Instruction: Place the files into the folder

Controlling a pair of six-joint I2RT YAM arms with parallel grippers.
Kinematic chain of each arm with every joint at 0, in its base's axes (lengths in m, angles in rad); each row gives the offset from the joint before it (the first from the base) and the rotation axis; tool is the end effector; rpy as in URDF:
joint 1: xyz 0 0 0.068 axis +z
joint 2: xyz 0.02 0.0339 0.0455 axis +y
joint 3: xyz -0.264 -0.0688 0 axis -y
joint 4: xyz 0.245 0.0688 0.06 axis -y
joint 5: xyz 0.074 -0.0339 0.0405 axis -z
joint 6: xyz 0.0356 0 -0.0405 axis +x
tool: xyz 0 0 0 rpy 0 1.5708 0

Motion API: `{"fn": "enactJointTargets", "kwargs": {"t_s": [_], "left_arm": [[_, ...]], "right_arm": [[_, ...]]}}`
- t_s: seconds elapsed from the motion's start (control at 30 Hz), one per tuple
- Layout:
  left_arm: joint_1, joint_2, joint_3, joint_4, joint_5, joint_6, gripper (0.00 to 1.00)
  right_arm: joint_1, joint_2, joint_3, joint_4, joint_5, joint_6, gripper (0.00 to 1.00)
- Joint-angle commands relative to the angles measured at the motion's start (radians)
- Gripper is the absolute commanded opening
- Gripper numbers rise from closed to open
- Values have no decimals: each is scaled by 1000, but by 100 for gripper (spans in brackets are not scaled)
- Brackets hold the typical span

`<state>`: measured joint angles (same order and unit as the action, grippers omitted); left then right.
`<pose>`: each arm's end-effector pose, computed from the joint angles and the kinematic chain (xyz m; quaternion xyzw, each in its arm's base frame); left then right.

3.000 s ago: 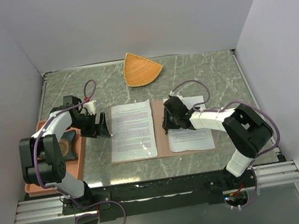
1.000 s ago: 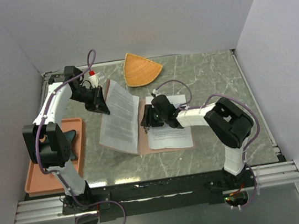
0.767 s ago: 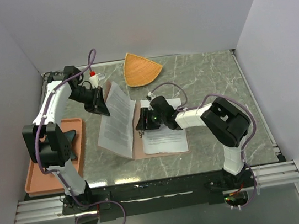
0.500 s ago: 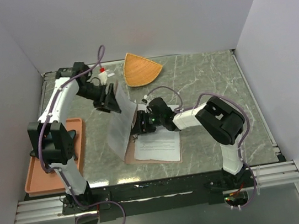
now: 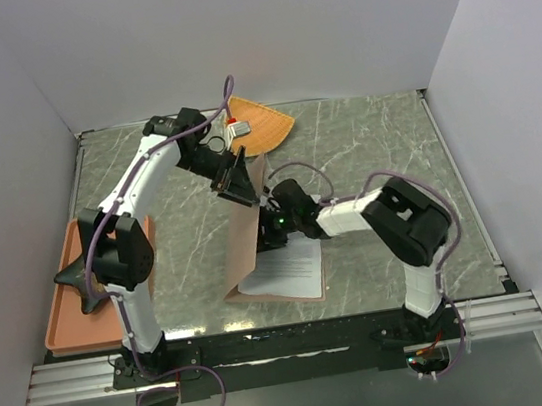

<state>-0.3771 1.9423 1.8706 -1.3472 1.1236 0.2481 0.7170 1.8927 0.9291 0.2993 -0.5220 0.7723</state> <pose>0.3397 -0.1690 0.3134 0.2980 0.7905 -0.5342 0.0298 0.2711 0.2599 0.1323 -0.0889 0.8714 0.4573 0.1539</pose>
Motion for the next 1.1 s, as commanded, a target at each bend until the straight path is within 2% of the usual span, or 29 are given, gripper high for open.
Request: {"fn": "enactJointTargets", "kwargs": {"t_s": [0.0,0.13,0.17,0.23,0.33,0.4,0.53,0.57,0.67,0.73,0.8,0.9,1.07], "left_arm": [[-13,18,32,-27,125,66,95],[-16,40,45,-26,179,82,100],[-17,44,44,-26,197,89,96],[-32,64,47,-24,208,109,96],[-71,89,55,-20,214,123,96],[-107,119,80,-10,179,112,96],[-147,133,55,91,23,27,96],[-149,124,44,164,-28,-2,96],[-138,75,50,227,-293,-52,96],[-93,38,59,255,-402,-41,96],[-18,-28,35,302,-442,-38,96],[84,-114,-78,380,-519,-8,96],[138,-189,-377,519,-703,56,96]], "right_arm": [[-21,-247,-9,-324,106,-94,62],[-99,-443,-25,-546,258,-166,65],[-109,-525,-29,-596,355,-186,66],[-129,-610,-36,-736,469,-191,70],[-145,-756,-49,-830,651,-199,84],[-157,-802,-42,-874,724,-202,88],[-160,-823,-16,-962,804,-186,89],[-160,-819,-13,-967,804,-185,89],[-160,-781,-7,-964,780,-185,89],[-160,-750,2,-950,758,-180,89],[-160,-687,10,-939,729,-171,89],[-157,-624,-1,-904,697,-168,89],[-159,-499,-24,-813,663,-148,89]]}}
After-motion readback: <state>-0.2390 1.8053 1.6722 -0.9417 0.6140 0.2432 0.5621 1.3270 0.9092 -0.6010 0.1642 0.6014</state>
